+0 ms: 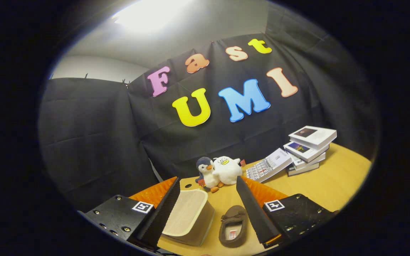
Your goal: Open the storage box then place both shoes into the box .Put the left shoe in first, then the right shoe, with the right side of both shoes facing outward in a uniform manner.
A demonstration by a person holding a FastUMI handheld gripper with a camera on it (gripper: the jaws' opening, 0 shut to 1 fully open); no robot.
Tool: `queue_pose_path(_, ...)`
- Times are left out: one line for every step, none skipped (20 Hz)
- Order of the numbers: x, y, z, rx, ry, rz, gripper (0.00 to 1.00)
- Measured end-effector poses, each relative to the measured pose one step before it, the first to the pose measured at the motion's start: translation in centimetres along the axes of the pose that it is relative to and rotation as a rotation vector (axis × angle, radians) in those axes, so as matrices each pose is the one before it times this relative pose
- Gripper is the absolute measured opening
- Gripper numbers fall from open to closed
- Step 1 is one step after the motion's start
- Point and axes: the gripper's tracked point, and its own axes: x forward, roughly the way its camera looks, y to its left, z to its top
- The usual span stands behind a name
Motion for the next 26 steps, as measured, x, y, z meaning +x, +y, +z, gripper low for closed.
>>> queue_pose_path(0.177, 0.088, -0.708, 0.03902, 0.01958, 0.00195, 0.98)
queue_pose_path(0.240, 0.039, -0.606, 0.03910, 0.01628, 0.00434, 0.98)
queue_pose_path(0.255, -0.067, -0.901, 0.03947, 0.01903, 0.00141, 0.98)
queue_pose_path(0.230, -0.071, -0.843, 0.03948, 0.02280, 0.00217, 0.98)
queue_pose_path(0.154, 0.067, -0.936, 0.03404, 0.01864, 0.00466, 0.98)
queue_pose_path(0.234, -0.019, -0.718, 0.02901, 0.01731, 0.00257, 0.98)
queue_pose_path(0.221, -0.023, -0.811, 0.02592, 0.01567, 0.00296, 0.97)
queue_pose_path(0.298, -0.020, -0.563, 0.02557, 0.01233, 0.00413, 0.98)
queue_pose_path(0.348, 0.035, -0.600, 0.02674, 0.01306, 0.00529, 0.98)
queue_pose_path(0.245, 0.192, -0.753, 0.02519, 0.01160, 0.00859, 0.98)
queue_pose_path(0.345, 0.046, -0.489, 0.02395, 0.01322, 0.00401, 0.98)
queue_pose_path(0.355, 0.029, -0.654, 0.02662, 0.01732, 0.01050, 0.98)
queue_pose_path(0.438, -0.037, -0.573, 0.03246, 0.01712, 0.00756, 0.98)
queue_pose_path(0.131, -0.125, -0.831, 0.03158, 0.01881, 0.00840, 0.98)
queue_pose_path(0.230, -0.124, -0.538, 0.02860, 0.01307, 0.00426, 0.98)
queue_pose_path(0.346, -0.165, -0.362, 0.02486, 0.01105, 0.00322, 0.98)
queue_pose_path(0.378, -0.255, -0.491, 0.03006, 0.01245, 0.00583, 0.98)
queue_pose_path(0.395, 0.154, -0.398, 0.04573, 0.01566, 0.01917, 0.98)
queue_pose_path(0.280, 0.027, -0.372, 0.04795, 0.01186, 0.01244, 0.98)
queue_pose_path(0.346, -0.219, -0.290, 0.03526, 0.00789, 0.00298, 0.98)
queue_pose_path(0.295, -0.363, -0.326, 0.02071, 0.00726, -0.00457, 0.98)
queue_pose_path(0.381, -0.354, -0.258, 0.01222, 0.00940, -0.00166, 0.97)
queue_pose_path(0.200, -0.242, -0.431, 0.01197, 0.01190, -0.00074, 0.98)
queue_pose_path(0.265, -0.141, -0.323, 0.01226, 0.01053, 0.00278, 0.98)
queue_pose_path(0.363, -0.156, -0.391, 0.01558, 0.00840, 0.00195, 0.97)
queue_pose_path(0.484, -0.287, -0.228, 0.01882, 0.00940, 0.00329, 0.98)
